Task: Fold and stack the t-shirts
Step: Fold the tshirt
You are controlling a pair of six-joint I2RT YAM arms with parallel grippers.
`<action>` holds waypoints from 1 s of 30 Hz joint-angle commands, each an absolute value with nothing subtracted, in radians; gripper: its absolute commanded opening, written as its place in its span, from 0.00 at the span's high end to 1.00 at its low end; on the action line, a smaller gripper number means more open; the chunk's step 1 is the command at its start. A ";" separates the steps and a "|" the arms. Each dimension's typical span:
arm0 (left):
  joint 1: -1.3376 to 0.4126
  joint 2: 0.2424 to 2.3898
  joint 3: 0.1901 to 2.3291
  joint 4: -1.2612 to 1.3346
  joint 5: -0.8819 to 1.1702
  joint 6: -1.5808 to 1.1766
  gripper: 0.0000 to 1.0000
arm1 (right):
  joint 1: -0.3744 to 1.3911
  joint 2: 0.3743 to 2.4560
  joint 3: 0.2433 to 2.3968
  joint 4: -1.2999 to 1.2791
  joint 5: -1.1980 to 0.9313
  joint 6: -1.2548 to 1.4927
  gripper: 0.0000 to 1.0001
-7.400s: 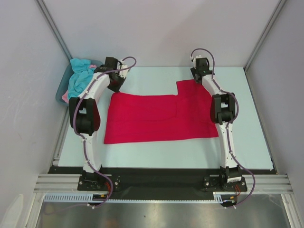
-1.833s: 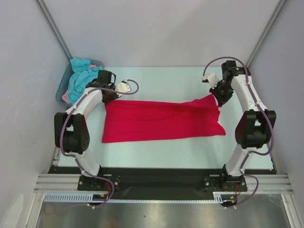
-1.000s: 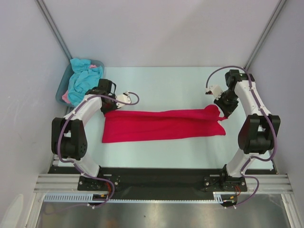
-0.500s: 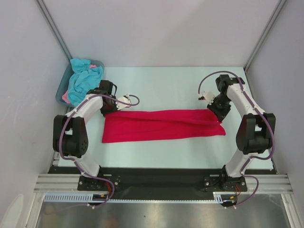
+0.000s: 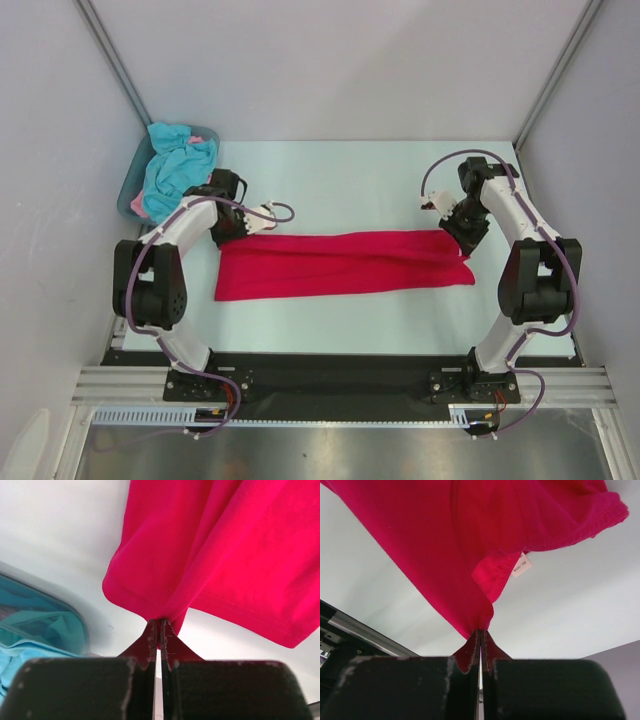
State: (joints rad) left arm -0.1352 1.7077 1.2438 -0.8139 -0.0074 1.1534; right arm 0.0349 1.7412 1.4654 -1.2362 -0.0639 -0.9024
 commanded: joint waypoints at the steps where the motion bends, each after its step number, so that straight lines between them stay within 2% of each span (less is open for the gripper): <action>1: -0.137 1.712 1.284 -0.848 -0.008 1.186 1.00 | 0.031 1.735 1.456 -1.252 -0.043 -0.919 1.00; 17: -0.138 1.727 1.301 -0.890 0.021 1.203 0.99 | 0.071 1.738 1.430 -1.261 -0.037 -0.922 1.00; 19: -0.138 1.729 1.301 -0.903 0.026 1.207 0.96 | 0.072 1.735 1.427 -1.264 -0.029 -0.928 1.00; 24: -0.138 1.741 1.312 -0.934 0.034 1.223 0.97 | 0.077 1.735 1.419 -1.267 -0.014 -0.939 1.00; 26: -0.138 1.746 1.322 -0.954 0.040 1.233 0.84 | 0.080 1.735 1.416 -1.275 -0.005 -0.945 1.00; 27: -0.138 1.749 1.324 -0.962 0.043 1.238 0.75 | 0.081 1.733 1.414 -1.275 0.000 -0.948 0.92; 28: -0.138 1.750 1.333 -0.977 0.044 1.239 0.70 | 0.081 1.727 1.407 -1.276 0.000 -0.957 0.67; 30: -0.138 1.756 1.344 -1.003 0.049 1.258 0.62 | 0.080 1.711 1.401 -1.276 0.000 -0.974 0.48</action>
